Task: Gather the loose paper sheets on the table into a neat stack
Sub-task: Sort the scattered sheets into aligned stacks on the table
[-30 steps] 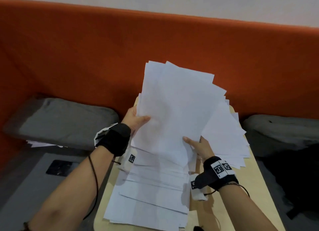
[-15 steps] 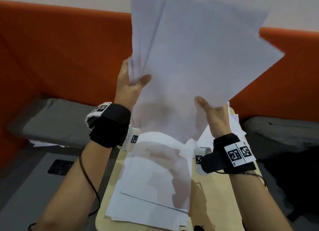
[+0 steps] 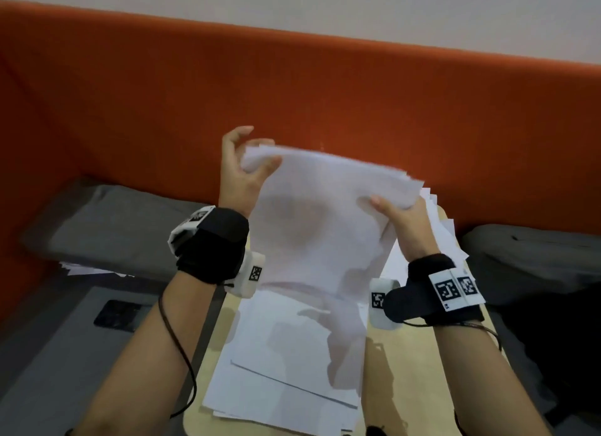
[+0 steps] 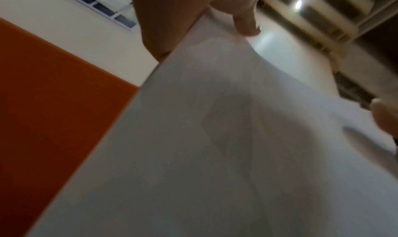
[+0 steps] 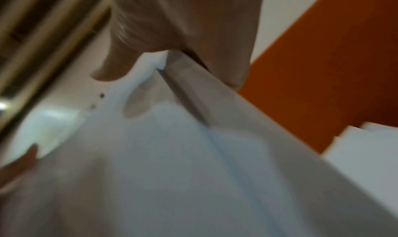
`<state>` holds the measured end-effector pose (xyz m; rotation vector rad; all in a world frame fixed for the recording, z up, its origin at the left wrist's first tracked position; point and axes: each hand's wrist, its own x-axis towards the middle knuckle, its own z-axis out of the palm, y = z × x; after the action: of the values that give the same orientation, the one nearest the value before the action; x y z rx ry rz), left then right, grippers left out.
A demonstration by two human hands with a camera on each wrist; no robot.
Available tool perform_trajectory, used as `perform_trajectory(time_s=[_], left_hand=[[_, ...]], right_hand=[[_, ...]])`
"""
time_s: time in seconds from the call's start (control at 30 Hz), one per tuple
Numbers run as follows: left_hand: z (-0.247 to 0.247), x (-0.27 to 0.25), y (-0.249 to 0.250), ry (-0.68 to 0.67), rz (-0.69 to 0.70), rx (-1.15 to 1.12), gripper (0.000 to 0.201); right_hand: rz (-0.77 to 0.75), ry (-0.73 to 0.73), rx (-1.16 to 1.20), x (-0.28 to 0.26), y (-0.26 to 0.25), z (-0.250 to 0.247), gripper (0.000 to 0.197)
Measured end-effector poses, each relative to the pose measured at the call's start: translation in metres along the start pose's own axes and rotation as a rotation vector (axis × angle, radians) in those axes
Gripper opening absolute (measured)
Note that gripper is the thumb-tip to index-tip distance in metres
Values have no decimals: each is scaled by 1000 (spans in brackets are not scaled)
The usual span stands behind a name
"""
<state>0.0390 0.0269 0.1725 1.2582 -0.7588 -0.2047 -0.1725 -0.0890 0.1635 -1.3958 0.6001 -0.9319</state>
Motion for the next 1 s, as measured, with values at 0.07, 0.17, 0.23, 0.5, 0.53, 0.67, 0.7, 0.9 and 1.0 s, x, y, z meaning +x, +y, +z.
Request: perform_trajectory(time_s=[0.07,0.17,0.23,0.5,0.53,0.67,0.7,0.9,1.0], left_hand=[[0,-14,-21,9,-121,-34,49],[6,-34,-44,8,-233,-25,47],[9,-33,-44,9,-215,-8,43],[18,-37,-44,-100,-163,-45,40],[18,-40,-48,-140,-188,10,45],[13,-26,-55,-114,-256,4,38],[10,-22,-63,-59,-312,7,32],[-18,-49,-160,-285,-772,541,19],[-15,-75,-170,-458,-810,785,33]], right_hand=[[133,-21,-22,-9,26,-3,39],[273,0,-126,-21,62,2,26],[242,81,-126,-19,64,6,21],[164,115,-140,-12,55,2,15],[170,152,-150,-11,57,1,12],[161,247,-157,4,47,-13,17],[171,253,-164,7,45,-20,17],[471,274,-160,-19,92,-43,28],[716,221,-406,-34,154,-53,41]])
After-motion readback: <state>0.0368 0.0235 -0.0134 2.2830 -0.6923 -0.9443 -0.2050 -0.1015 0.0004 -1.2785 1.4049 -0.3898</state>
